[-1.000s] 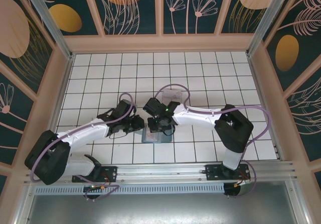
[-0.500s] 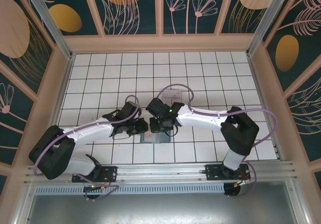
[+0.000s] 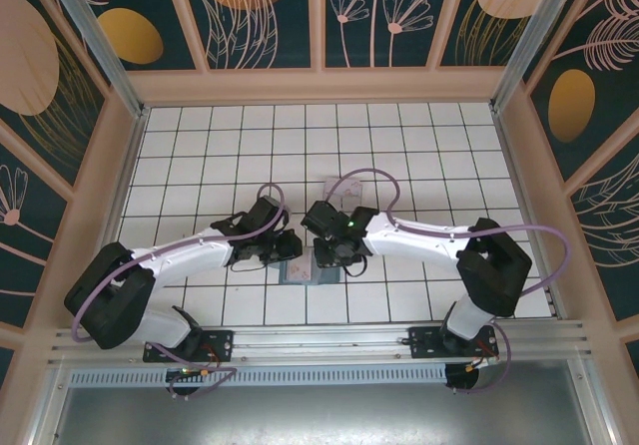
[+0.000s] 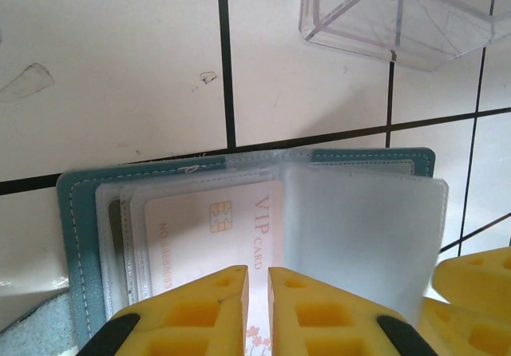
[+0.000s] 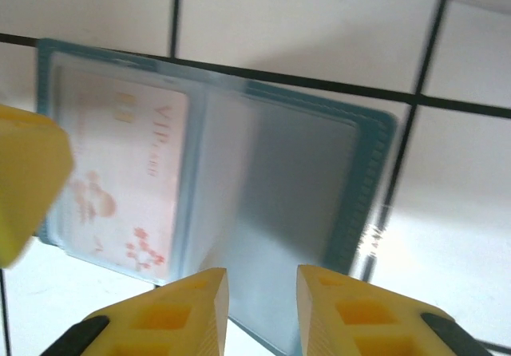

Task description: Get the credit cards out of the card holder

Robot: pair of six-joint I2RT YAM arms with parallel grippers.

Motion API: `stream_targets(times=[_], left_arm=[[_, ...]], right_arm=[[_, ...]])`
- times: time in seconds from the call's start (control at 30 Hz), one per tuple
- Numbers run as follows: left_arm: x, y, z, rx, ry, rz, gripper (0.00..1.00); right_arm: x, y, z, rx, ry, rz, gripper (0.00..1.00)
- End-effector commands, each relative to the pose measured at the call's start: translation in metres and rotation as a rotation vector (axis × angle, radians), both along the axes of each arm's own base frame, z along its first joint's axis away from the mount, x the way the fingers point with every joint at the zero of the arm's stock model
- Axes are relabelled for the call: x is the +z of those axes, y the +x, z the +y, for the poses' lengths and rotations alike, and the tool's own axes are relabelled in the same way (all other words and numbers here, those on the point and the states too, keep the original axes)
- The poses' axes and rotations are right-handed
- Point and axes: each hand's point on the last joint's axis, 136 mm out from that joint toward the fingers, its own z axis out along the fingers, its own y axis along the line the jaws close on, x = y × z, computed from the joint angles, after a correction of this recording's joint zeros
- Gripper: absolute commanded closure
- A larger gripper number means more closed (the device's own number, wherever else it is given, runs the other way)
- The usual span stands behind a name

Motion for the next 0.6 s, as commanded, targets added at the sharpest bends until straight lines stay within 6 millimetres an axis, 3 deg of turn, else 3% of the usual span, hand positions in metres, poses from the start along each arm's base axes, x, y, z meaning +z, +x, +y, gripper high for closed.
stream_targets(times=[0.0,0.13,0.27,0.4,0.57], left_arm=[[0.0,0.0,0.0,-0.01,0.023,0.004,0.84],[-0.003,0.002,0.008,0.001,0.072,-0.007,0.84],[-0.008,0.002,0.017,0.005,0.129,-0.016,0.84],[-0.01,-0.002,0.006,-0.024,0.073,0.01,0.83],[-0.005,-0.003,-0.011,-0.068,0.025,0.011,0.83]], right_arm=[[0.005,-0.002,-0.033,-0.074,-0.091,-0.025,0.68],[0.014,0.001,-0.041,-0.092,-0.123,-0.045,0.67],[0.025,0.008,-0.025,-0.077,-0.068,-0.058,0.67],[0.036,0.013,0.002,-0.051,0.054,-0.052,0.67],[0.036,0.017,-0.001,-0.071,0.068,-0.056,0.66]])
